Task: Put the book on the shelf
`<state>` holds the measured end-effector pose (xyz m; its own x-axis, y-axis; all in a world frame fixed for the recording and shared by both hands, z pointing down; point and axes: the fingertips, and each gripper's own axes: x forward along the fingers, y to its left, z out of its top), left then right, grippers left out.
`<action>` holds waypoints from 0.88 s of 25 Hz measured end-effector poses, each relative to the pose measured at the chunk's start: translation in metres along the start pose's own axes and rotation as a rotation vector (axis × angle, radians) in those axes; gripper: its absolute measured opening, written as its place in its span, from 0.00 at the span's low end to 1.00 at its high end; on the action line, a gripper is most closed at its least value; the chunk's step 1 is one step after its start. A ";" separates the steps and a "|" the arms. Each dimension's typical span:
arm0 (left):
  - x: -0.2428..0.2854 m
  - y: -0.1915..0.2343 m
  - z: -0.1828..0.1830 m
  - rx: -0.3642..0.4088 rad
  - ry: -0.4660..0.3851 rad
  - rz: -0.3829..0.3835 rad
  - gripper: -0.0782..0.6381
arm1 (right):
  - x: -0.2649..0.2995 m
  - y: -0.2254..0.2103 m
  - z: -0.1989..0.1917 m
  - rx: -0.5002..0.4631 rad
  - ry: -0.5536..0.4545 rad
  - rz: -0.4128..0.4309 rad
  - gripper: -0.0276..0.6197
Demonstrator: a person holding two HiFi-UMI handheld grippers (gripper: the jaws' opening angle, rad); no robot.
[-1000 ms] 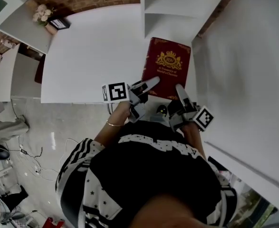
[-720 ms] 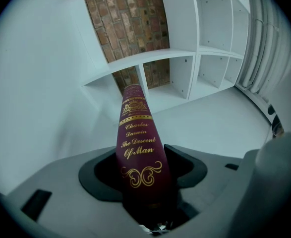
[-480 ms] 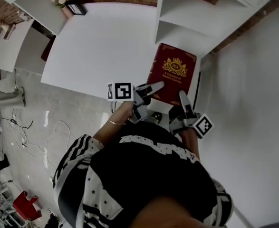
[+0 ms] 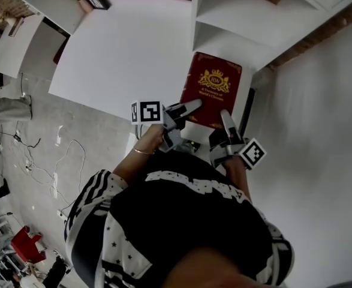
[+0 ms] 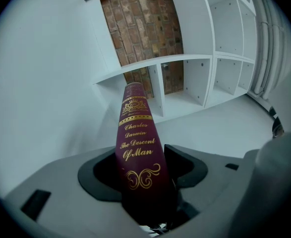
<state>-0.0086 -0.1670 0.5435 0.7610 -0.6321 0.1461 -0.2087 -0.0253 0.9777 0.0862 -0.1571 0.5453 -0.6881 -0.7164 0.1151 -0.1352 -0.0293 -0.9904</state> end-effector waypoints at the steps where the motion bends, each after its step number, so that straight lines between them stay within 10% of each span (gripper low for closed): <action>1: 0.001 0.001 0.000 -0.003 0.001 0.005 0.50 | 0.001 -0.001 0.001 0.001 0.004 -0.005 0.42; 22: -0.001 -0.002 0.001 -0.064 0.064 0.017 0.50 | -0.003 0.010 -0.005 0.009 -0.051 -0.079 0.42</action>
<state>-0.0094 -0.1674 0.5416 0.7957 -0.5813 0.1700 -0.1839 0.0356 0.9823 0.0838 -0.1517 0.5356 -0.6382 -0.7463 0.1892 -0.1814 -0.0930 -0.9790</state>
